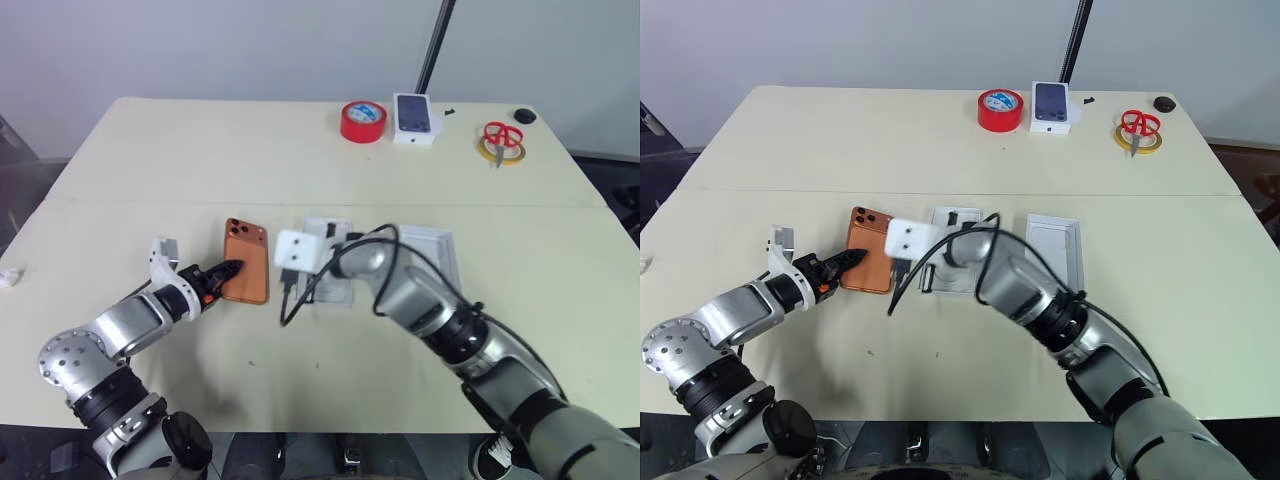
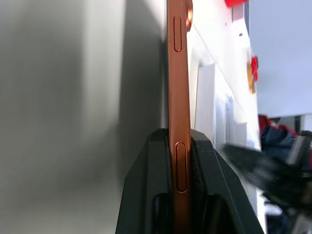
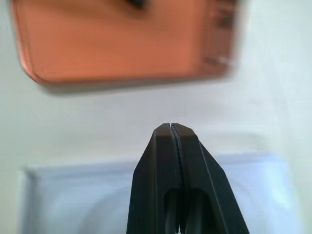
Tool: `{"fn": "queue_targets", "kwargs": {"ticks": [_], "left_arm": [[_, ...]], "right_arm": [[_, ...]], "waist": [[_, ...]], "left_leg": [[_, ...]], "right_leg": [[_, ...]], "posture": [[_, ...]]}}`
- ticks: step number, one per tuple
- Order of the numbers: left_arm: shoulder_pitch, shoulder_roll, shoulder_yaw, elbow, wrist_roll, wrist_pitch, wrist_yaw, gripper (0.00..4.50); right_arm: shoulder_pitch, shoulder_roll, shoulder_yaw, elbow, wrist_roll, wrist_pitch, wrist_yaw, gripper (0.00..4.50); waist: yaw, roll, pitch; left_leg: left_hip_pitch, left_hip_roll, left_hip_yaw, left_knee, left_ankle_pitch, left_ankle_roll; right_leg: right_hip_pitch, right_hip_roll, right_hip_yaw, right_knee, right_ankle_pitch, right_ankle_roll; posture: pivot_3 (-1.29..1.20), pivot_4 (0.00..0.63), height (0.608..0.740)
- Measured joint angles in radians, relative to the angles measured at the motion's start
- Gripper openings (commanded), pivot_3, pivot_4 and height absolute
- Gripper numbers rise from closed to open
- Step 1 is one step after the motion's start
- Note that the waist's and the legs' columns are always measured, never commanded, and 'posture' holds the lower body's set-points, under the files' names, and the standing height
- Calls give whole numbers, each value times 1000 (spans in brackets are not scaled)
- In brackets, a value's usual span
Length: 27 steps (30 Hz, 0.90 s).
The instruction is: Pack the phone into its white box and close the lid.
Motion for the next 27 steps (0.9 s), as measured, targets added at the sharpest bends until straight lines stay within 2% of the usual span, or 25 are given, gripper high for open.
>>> {"fn": "queue_targets", "kwargs": {"ticks": [4, 9, 14, 20, 27], "left_arm": [[13, 13, -71, -4, -230, -156, 149, 11], [20, 23, -302, -47, -403, -328, 269, 11], [20, 10, -513, -25, -411, -419, 271, 11], [20, 15, -627, 35, -379, -487, 233, 11], [21, 29, -697, 80, -333, -519, 186, 11]], "right_arm": [[90, -92, -186, -86, 131, -50, 60, 0], [186, -174, -353, -135, 277, -53, 121, 0], [260, -215, -479, -152, 382, -1, 117, 0], [326, -259, -555, -202, 458, 21, 105, 0], [342, -285, -561, -202, 473, 15, 69, 0]], "waist": [[4, -1, 1], [6, -1, 1], [1, -1, 1], [4, -1, 1], [4, -1, 1]], "left_leg": [[-1, 0, 0, 0, 0, 0], [-1, -1, 0, 0, 0, 0], [-1, 0, 0, 0, 0, 0], [-1, 0, 0, 1, 0, 0], [-1, 0, 0, 1, 1, -1]], "right_leg": [[0, -1, 0, -1, 0, 0], [0, -1, 0, -2, 0, 0], [0, 1, 0, -1, 0, 0], [0, 2, 0, -2, 0, 0], [0, 3, 0, -2, 0, 0]], "posture": [[0, 150, 690], [0, 150, 690], [0, 150, 690], [0, 150, 690], [0, 150, 690]]}}
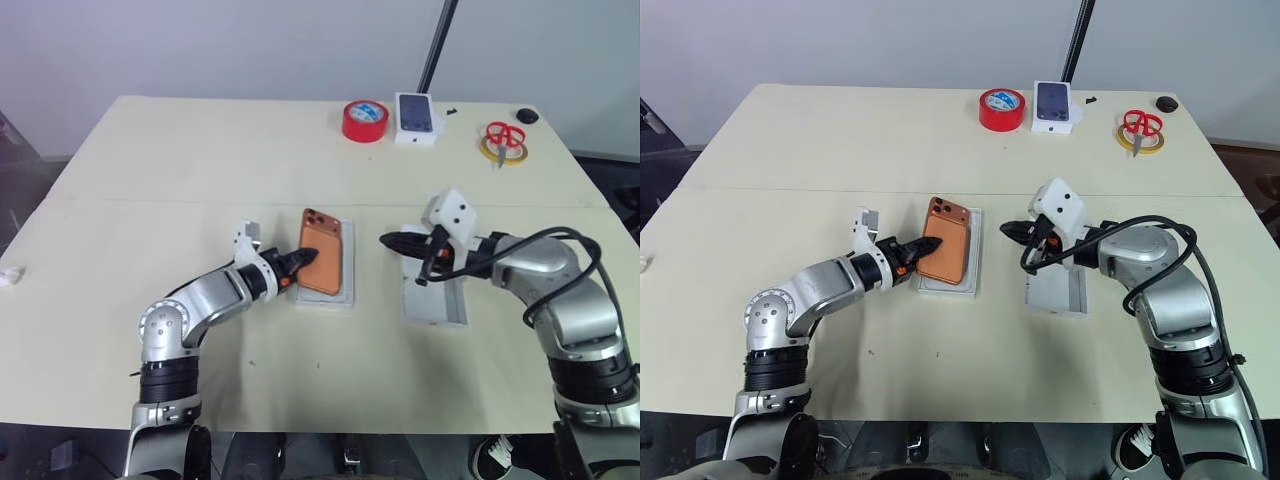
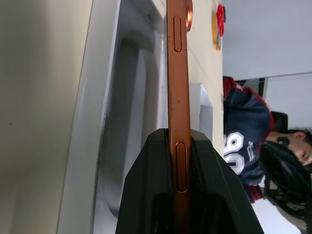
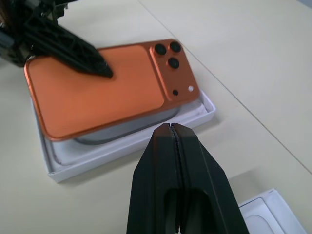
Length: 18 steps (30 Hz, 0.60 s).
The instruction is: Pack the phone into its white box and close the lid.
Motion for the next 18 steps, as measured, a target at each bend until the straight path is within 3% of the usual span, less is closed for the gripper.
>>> {"fn": "queue_targets", "kwargs": {"ticks": [3, 9, 18], "left_arm": [[-1, 5, -18, 7, 16, -5, -22, 1339], [-9, 36, -52, -28, 23, 3, -64, 4405], [0, 267, -49, -128, 3, 30, -103, 4405]], "right_arm": [[2, 0, 5, 0, 8, -2, -13, 0], [2, 0, 35, 5, 8, -34, -25, 0], [-8, -13, 105, 51, -37, -46, -47, 0]], "waist": [[1, 0, 0], [0, 0, 0], [1, 1, 0]], "left_leg": [[0, 0, 0, 0, 0, 0], [0, 0, 0, 0, 1, -1], [0, 0, 0, 0, 1, -2]], "right_leg": [[0, 0, 0, 0, 0, 0], [0, 0, 0, 0, 0, 0], [0, -1, 0, 0, 0, 0]], "posture": [[0, 150, 690], [0, 150, 690], [0, 150, 690]]}}
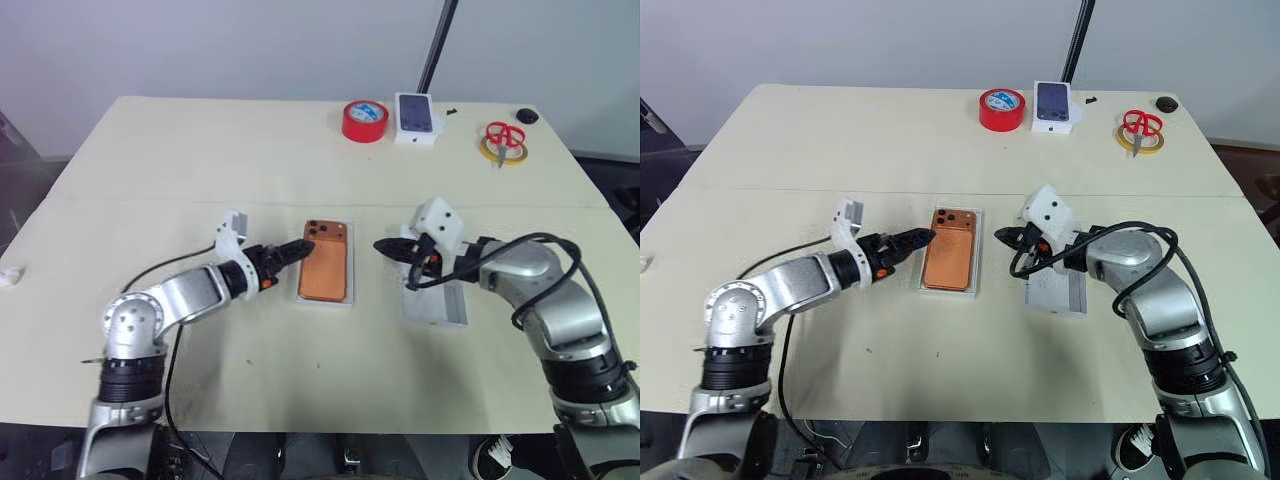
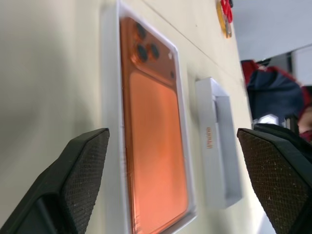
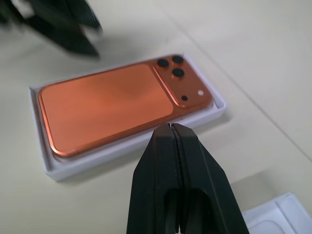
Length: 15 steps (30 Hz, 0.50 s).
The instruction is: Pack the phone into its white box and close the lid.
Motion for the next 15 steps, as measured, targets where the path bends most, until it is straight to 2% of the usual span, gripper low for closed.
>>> {"fn": "queue_targets", "kwargs": {"ticks": [3, 5, 7, 9, 13, 15], "left_arm": [[-12, 86, 1, -37, 29, 14, -46, 4405], [-21, 152, -1, -52, 106, 14, -102, 3896], [-30, 208, -15, -74, 212, 4, -169, 3150], [-30, 259, -65, -94, 344, -10, -242, 2086], [-28, 270, -187, -82, 570, -43, -357, 80], [-37, 254, -242, -58, 665, -60, -399, 80]], "right_arm": [[-14, -7, 38, 43, -45, 0, -19, 0], [-29, -9, 71, 69, -81, -1, -33, 0], [-44, -11, 108, 93, -118, -1, -48, 0], [-56, -12, 144, 113, -162, -1, -62, 0], [-79, 1, 202, 128, -214, 0, -70, 0], [-95, 16, 225, 130, -233, 0, -75, 0]], "waist": [[0, 0, 0], [-2, 0, 0], [-2, 1, 0], [-1, 1, 1], [1, 1, 1], [1, 1, 1]], "left_leg": [[0, 0, 0, 0, 0, 0], [0, 0, 0, 0, 0, 0], [0, 0, 0, 0, 0, 0], [0, 0, 0, 0, 0, -1], [0, 0, 1, 0, 0, 1], [0, 0, 1, 0, -1, 1]], "right_leg": [[0, 0, 0, 0, 0, 0], [0, 1, 0, 0, 0, 0], [0, 1, 0, 0, 0, 0], [0, 0, 0, 0, 0, 0], [0, 0, 0, 0, 0, 0], [-1, 0, 0, 0, 0, 0]], "posture": [[0, 150, 690], [0, 150, 690], [0, 150, 690], [0, 150, 690], [0, 150, 690], [0, 150, 690]]}}
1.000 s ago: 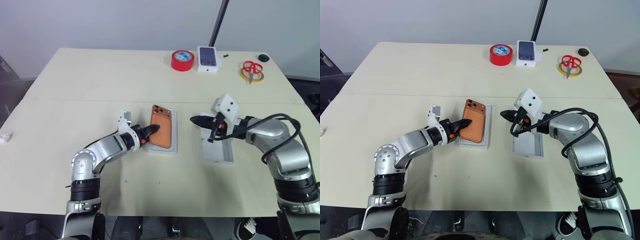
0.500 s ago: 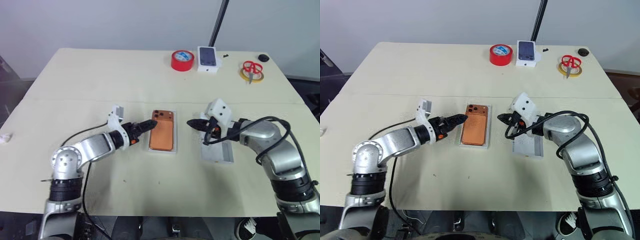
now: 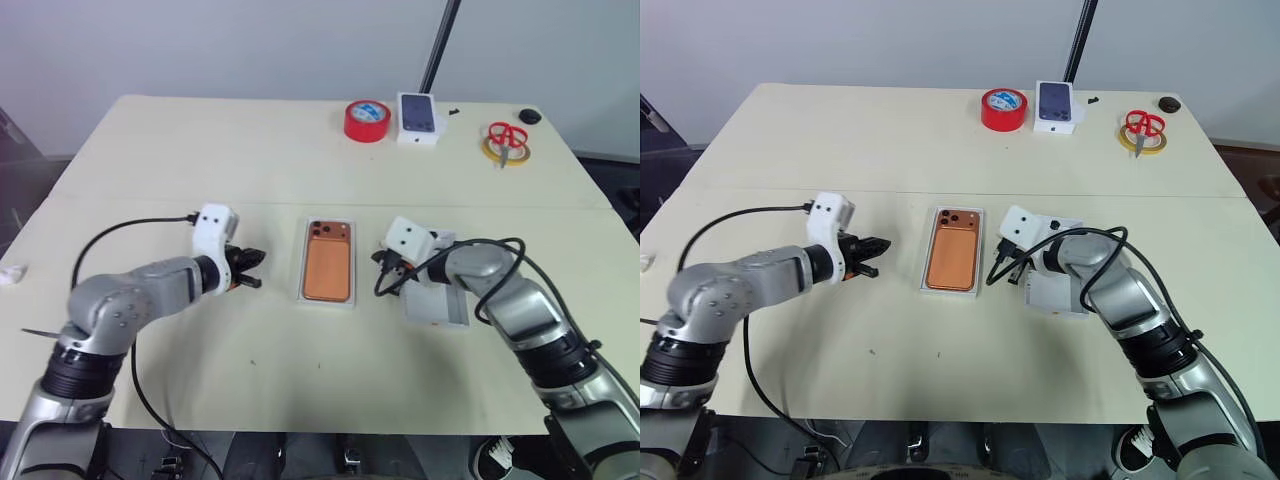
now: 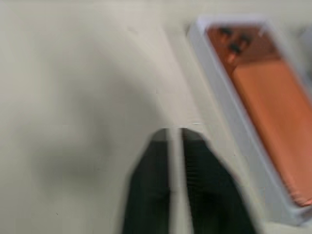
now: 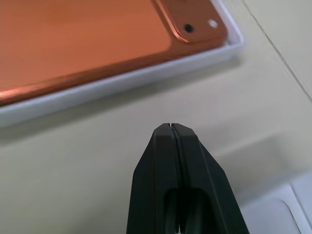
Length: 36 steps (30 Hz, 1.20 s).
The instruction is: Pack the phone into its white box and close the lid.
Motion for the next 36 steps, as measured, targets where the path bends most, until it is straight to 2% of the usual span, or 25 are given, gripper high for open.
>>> {"fn": "queue_targets", "kwargs": {"ticks": [7, 13, 19, 28, 36], "left_arm": [[-103, -93, -152, 88, 258, -35, -156, 80], [-166, -179, -191, 149, 372, -30, -259, 80], [-216, -284, -208, 198, 443, 3, -334, 80], [-250, -472, -268, 239, 523, 37, -398, 80], [-249, -578, -289, 265, 576, 57, -437, 80]], "right_arm": [[-66, 76, 100, 26, -70, 25, -17, 0], [-73, 74, 134, 41, -117, 21, -11, 0], [-23, -21, 83, -13, -113, 37, 43, 0], [198, -234, -63, -236, -86, 111, 131, 0], [363, -313, -184, -363, -55, 195, 141, 0]], "waist": [[-1, 0, 0], [2, 0, 0], [24, 0, 0], [27, 1, -1], [27, 2, -1]], "left_leg": [[0, 0, 0, 0, 0, 0], [-1, 0, 0, 1, 0, 0], [-2, -3, 0, 1, 0, 1], [-4, -11, -2, 2, -2, 4], [-4, -12, -2, 3, -2, 5]], "right_leg": [[0, 0, 0, 0, 0, 0], [0, 0, 0, 0, 0, 0], [0, -3, 0, 0, -1, 3], [0, -11, -2, 0, -5, 8], [2, -12, -2, 0, -5, 10]], "posture": [[0, 150, 690], [0, 150, 690], [0, 150, 690], [0, 150, 690], [0, 150, 690]]}}
